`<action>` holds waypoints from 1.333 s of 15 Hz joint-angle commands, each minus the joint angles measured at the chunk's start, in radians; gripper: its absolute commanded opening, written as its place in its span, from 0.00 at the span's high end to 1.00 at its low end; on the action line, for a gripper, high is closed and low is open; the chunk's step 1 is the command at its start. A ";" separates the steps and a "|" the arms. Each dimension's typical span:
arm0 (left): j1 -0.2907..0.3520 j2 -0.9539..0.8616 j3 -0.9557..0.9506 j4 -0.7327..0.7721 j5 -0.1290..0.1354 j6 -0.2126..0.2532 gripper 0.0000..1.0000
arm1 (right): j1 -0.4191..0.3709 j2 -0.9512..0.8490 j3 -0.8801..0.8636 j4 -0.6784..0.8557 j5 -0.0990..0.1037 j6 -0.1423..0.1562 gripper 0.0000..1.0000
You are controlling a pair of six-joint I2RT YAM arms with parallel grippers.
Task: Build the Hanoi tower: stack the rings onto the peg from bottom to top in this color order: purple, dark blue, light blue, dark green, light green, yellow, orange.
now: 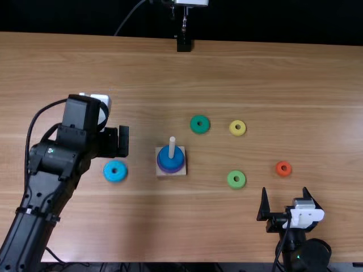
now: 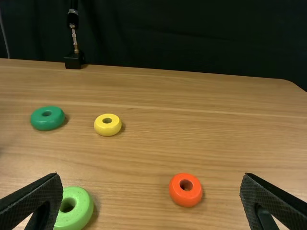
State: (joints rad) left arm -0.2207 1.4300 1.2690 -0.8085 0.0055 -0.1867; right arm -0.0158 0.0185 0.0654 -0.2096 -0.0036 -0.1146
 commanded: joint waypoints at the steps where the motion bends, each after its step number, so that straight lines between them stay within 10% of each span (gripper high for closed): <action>1: 0.007 -0.048 -0.071 0.013 0.006 0.004 0.00 | -0.004 -0.019 -0.050 -0.066 0.009 -0.003 0.00; 5: 0.006 -0.062 -0.217 0.010 0.006 0.016 0.00 | -0.004 -0.019 -0.050 -0.066 0.009 -0.003 0.00; 9: 0.004 0.007 -0.237 -0.007 -0.007 0.190 0.00 | -0.004 -0.019 -0.050 -0.066 0.009 -0.003 0.00; 20: -0.028 0.241 -0.223 0.015 -0.011 0.194 0.00 | -0.004 -0.019 -0.050 -0.066 0.009 -0.003 0.00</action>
State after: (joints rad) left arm -0.2367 1.6547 1.0386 -0.7929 -0.0040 -0.0032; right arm -0.0158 0.0185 0.0654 -0.2096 -0.0036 -0.1150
